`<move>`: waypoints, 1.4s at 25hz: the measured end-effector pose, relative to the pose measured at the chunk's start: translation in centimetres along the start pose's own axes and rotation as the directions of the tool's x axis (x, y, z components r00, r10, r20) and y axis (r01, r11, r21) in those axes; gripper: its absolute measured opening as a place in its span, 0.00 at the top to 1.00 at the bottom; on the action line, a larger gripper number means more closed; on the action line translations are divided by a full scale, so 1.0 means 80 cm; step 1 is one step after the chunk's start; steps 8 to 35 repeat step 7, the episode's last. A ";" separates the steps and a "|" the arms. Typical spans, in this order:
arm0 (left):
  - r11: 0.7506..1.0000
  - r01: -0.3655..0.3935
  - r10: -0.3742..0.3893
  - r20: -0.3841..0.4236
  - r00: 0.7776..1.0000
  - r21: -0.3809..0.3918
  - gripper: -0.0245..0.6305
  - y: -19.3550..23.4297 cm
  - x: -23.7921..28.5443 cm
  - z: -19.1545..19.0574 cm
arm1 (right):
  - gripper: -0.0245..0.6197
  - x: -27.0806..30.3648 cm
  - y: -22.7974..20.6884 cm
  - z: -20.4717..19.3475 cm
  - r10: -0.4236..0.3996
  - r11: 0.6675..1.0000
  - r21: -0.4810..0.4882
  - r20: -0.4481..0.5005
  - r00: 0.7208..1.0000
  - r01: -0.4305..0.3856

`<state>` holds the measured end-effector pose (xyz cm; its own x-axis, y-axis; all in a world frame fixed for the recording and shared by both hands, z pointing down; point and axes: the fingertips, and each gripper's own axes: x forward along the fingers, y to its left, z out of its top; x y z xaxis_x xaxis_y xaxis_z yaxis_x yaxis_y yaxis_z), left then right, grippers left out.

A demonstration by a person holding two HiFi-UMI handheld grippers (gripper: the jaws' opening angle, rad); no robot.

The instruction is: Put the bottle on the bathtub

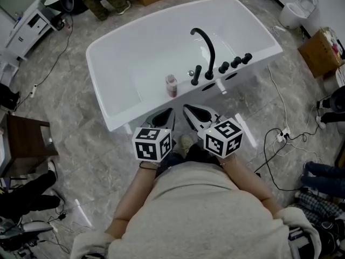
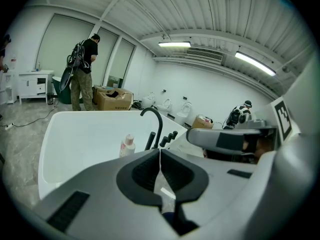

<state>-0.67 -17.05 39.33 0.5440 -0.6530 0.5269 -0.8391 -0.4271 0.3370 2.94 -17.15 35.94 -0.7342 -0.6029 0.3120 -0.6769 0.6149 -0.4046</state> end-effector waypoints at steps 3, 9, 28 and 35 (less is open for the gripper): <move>1.000 0.003 -0.003 0.001 1.000 -0.003 0.95 -0.001 0.000 -0.002 | 0.96 0.000 -0.001 -0.002 -0.005 1.000 0.000 0.001 1.000 0.005; 1.000 0.008 -0.008 -0.003 1.000 0.000 0.95 -0.004 0.000 -0.007 | 0.96 -0.001 -0.004 -0.006 -0.011 1.000 0.000 0.000 1.000 0.011; 1.000 0.008 -0.008 -0.003 1.000 0.000 0.95 -0.004 0.000 -0.007 | 0.96 -0.001 -0.004 -0.006 -0.011 1.000 0.000 0.000 1.000 0.011; 1.000 0.008 -0.008 -0.003 1.000 0.000 0.95 -0.004 0.000 -0.007 | 0.96 -0.001 -0.004 -0.006 -0.011 1.000 0.000 0.000 1.000 0.011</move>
